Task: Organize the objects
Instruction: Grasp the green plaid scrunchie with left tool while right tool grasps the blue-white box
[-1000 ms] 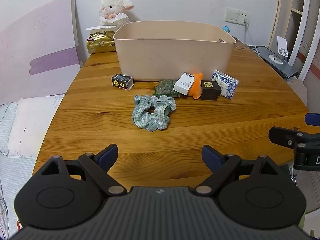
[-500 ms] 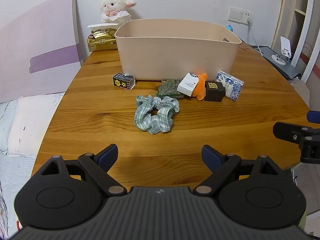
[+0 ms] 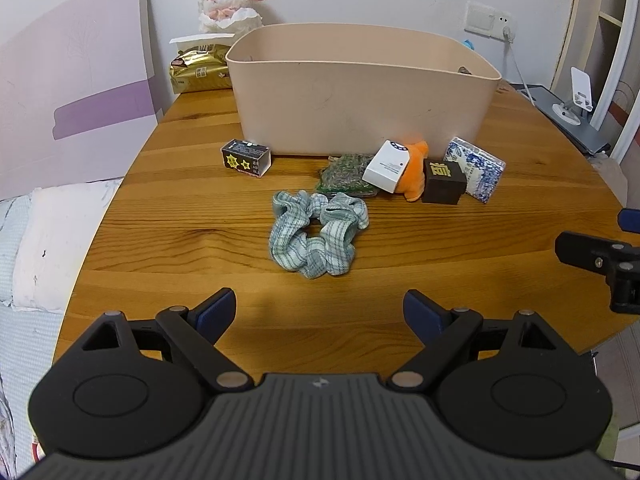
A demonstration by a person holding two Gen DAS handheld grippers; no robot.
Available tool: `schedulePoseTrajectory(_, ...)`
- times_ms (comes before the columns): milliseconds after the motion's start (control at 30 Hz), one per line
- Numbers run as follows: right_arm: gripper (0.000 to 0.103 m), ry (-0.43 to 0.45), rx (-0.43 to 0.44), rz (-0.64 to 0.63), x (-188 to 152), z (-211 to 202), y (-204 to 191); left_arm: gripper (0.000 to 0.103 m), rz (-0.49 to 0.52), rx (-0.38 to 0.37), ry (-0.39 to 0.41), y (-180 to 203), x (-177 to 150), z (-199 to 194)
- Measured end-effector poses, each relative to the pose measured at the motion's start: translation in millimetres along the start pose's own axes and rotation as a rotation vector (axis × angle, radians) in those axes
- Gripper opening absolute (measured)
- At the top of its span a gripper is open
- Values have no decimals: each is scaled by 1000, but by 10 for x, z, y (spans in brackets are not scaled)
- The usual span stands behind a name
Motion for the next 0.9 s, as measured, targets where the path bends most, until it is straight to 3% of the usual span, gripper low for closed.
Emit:
schedulePoseTrajectory(333,102,-7,25,-42,136,409,21,91,-29,8,-35,-81,137,306)
schedulePoseTrajectory(500,94,-28,31,-70,194,655,62,91,-36,10,-54,-100,207,472)
schedulePoseTrajectory(900,87,-81,51,-122,263,1178,90,91,-81,-10,-81,-198,294,804)
Point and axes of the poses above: each gripper's, at about its wrist camera, not at the fingertips, and z roughly the way its jaws point, y to its right, x to its top, the point moved 5 cm from there along z, roughly the way its jaws point, and after that the axes turned 4 degrees about -z, right-handed, at the moved point
